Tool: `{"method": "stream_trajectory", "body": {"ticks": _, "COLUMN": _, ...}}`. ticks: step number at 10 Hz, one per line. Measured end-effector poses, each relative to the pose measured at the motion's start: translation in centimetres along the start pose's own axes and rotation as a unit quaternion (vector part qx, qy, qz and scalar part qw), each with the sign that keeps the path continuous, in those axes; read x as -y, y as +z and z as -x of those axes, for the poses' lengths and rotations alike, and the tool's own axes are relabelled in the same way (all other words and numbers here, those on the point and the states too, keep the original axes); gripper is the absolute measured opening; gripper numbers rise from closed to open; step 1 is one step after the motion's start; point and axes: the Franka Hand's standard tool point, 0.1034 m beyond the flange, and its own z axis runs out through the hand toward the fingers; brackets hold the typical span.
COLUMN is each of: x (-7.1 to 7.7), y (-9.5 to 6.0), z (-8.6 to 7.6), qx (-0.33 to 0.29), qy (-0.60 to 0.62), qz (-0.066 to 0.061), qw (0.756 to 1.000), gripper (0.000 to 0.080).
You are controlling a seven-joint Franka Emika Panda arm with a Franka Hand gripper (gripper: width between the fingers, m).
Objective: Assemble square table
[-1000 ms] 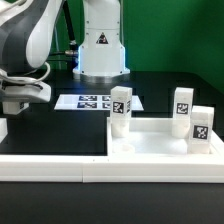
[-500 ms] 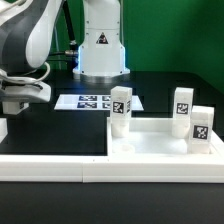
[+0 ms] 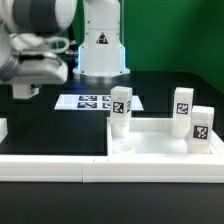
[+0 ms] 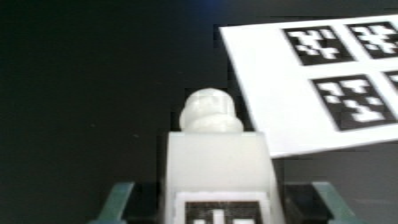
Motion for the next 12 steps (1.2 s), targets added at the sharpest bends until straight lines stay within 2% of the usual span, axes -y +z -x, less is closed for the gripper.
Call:
{"method": "stream_trajectory", "body": {"ticks": 1, "x": 1.2, "y": -1.3, "z": 0.5, "qx": -0.013, "qy": 0.009, "qz": 0.003, "qw": 1.0, "gripper": 0.0288}}
{"method": "stream_trajectory", "body": {"ticks": 3, "x": 0.8, "y": -1.9, "z": -0.4, "qx": -0.084, "qy": 0.001, "qz": 0.015, "qw": 0.996, "gripper": 0.0288}}
{"method": "stream_trajectory", "body": {"ticks": 4, "x": 0.8, "y": -1.9, "z": -0.5, "qx": -0.109, "qy": 0.001, "qz": 0.011, "qw": 0.994, "gripper": 0.0288}}
{"method": "stream_trajectory", "body": {"ticks": 5, "x": 0.9, "y": -2.5, "z": -1.3, "qx": -0.144, "qy": 0.008, "qz": 0.004, "qw": 0.99, "gripper": 0.0288}}
{"method": "stream_trajectory", "body": {"ticks": 6, "x": 2.5, "y": -3.8, "z": -1.0, "qx": -0.161, "qy": 0.021, "qz": 0.003, "qw": 0.987, "gripper": 0.0288}}
{"method": "stream_trajectory", "body": {"ticks": 7, "x": 5.3, "y": -6.7, "z": -1.3, "qx": -0.207, "qy": 0.03, "qz": 0.007, "qw": 0.978, "gripper": 0.0288}}
{"method": "stream_trajectory", "body": {"ticks": 8, "x": 7.0, "y": -8.8, "z": -1.6, "qx": -0.247, "qy": 0.041, "qz": 0.012, "qw": 0.968, "gripper": 0.0288}}
{"method": "stream_trajectory", "body": {"ticks": 9, "x": 8.0, "y": -10.9, "z": -1.8, "qx": -0.275, "qy": 0.033, "qz": 0.029, "qw": 0.96, "gripper": 0.0288}}
{"method": "stream_trajectory", "body": {"ticks": 10, "x": 8.3, "y": -12.6, "z": -2.2, "qx": -0.322, "qy": 0.026, "qz": 0.042, "qw": 0.945, "gripper": 0.0288}}
{"method": "stream_trajectory", "body": {"ticks": 12, "x": 8.0, "y": -11.7, "z": -2.5, "qx": -0.383, "qy": 0.027, "qz": 0.04, "qw": 0.923, "gripper": 0.0288}}
